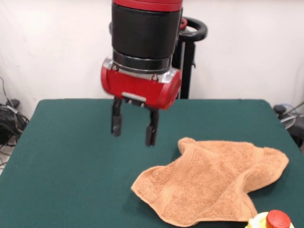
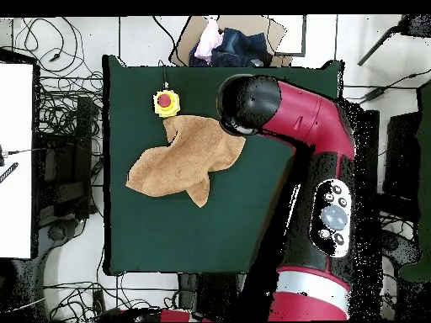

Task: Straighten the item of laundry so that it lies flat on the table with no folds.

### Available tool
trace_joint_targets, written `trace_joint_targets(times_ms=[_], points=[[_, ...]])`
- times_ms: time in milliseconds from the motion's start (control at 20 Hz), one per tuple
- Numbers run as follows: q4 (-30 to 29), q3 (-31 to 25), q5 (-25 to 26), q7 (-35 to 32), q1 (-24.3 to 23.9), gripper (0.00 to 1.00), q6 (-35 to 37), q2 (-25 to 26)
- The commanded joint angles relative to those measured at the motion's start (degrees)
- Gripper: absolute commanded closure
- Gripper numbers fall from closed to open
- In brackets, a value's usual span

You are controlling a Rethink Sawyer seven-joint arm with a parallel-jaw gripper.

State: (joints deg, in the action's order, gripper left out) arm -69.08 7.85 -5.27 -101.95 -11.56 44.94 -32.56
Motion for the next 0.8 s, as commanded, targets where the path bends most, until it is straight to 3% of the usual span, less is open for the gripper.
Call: trace_joint_targets(times_ms=[50,350,800], points=[[-3.2,-1.3,2.5,-8.8,1.2,0.0,-7.1,3.1],[-1.7,0.1,2.6,-10.7,2.2,0.0,-11.8,5.7],[-0.6,0.1,2.3,-10.1,2.0,0.0,-12.5,6.8]])
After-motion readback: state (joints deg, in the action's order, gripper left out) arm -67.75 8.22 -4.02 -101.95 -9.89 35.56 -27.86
